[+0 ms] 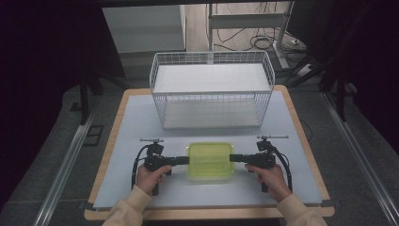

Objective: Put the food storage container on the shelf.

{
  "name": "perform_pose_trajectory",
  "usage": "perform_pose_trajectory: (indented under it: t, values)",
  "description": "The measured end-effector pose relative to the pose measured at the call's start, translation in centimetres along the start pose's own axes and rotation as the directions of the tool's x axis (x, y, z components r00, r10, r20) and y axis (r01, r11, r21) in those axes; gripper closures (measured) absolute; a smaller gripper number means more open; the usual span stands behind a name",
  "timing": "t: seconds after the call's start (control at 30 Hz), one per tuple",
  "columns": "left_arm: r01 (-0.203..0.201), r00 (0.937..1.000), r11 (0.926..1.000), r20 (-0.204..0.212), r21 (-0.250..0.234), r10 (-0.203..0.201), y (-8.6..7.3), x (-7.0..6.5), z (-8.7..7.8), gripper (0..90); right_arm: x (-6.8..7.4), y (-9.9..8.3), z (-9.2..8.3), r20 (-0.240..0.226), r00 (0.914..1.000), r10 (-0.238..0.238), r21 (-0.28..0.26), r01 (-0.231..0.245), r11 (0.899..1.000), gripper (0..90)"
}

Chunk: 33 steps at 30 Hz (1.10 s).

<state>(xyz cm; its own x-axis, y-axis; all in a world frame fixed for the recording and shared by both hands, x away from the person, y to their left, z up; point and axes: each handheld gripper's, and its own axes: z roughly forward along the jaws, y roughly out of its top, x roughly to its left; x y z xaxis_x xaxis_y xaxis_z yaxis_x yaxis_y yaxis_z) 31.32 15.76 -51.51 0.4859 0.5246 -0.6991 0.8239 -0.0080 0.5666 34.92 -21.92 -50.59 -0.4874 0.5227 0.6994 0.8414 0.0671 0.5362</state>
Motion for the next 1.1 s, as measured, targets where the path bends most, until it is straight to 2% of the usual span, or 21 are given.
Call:
perform_pose_trajectory:
  t: [0.33, 0.37, 0.43, 0.53, 0.73, 1.1]
  values:
    - [-0.016, 0.9999, 0.9999, 0.001, -0.002, 0.016, 0.7, -0.5, -0.1, 81.7, 0.7, 0.4, -0.6, 0.001, 0.9999, -0.017, -0.016, 0.017, 1.0, 82.2]
    - [-0.001, 1.0, 1.0, 0.01, -0.008, 0.001, 0.8, -0.6, -0.1, 81.6, 0.7, 0.4, -0.7, 0.002, 0.9999, -0.016, -0.015, 0.016, 1.0, 82.2]
    - [0.006, 0.9997, 1.0, 0.025, -0.007, -0.006, 1.0, -0.5, 0.0, 81.7, 0.9, 0.7, -1.0, 0.004, 0.9999, -0.016, -0.019, 0.016, 1.0, 82.3]
    - [-0.004, 0.9999, 1.0, 0.013, -0.004, 0.004, 1.3, -0.8, 0.0, 81.6, 1.3, 1.1, -1.3, 0.018, 0.9995, -0.025, -0.014, 0.025, 1.0, 82.3]
    - [-0.007, 0.9999, 0.9999, 0.015, -0.012, 0.007, 2.3, -1.3, -0.3, 81.4, 1.9, 2.1, -1.8, 0.023, 0.9994, -0.025, -0.016, 0.026, 1.0, 82.3]
    - [-0.019, 0.9996, 0.9992, 0.022, -0.034, 0.02, 4.2, -2.5, -1.2, 81.4, 3.5, 4.0, -2.8, 0.026, 0.9982, -0.054, -0.038, 0.055, 0.998, 82.4]
